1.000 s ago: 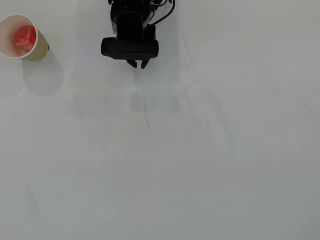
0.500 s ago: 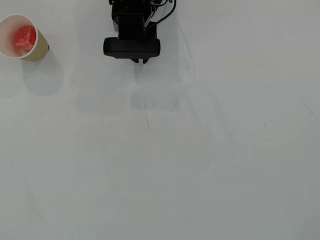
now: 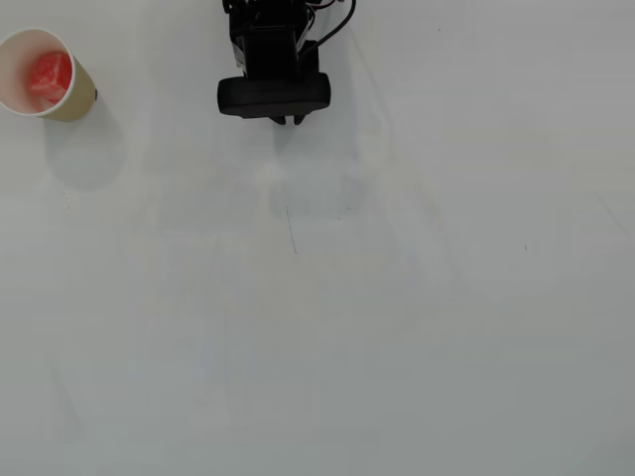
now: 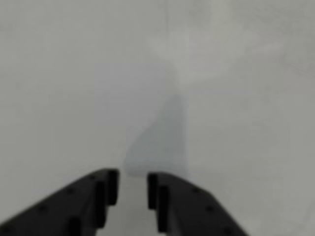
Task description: Pick up the cube and drop it in the cup.
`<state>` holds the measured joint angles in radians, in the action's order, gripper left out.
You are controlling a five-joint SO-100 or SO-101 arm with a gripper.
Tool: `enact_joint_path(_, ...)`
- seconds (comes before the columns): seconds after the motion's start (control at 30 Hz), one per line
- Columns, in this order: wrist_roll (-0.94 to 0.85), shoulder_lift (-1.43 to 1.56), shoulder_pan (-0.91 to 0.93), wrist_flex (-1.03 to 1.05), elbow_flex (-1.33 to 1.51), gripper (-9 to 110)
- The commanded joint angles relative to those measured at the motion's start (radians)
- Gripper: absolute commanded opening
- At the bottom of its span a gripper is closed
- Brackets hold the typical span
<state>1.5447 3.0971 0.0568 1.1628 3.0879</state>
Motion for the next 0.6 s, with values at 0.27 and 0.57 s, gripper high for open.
enact_joint_path(0.27,-0.003,0.038,-0.015,0.005,0.034,4)
enact_joint_path(0.57,-0.003,0.038,-0.015,0.005,0.034,4)
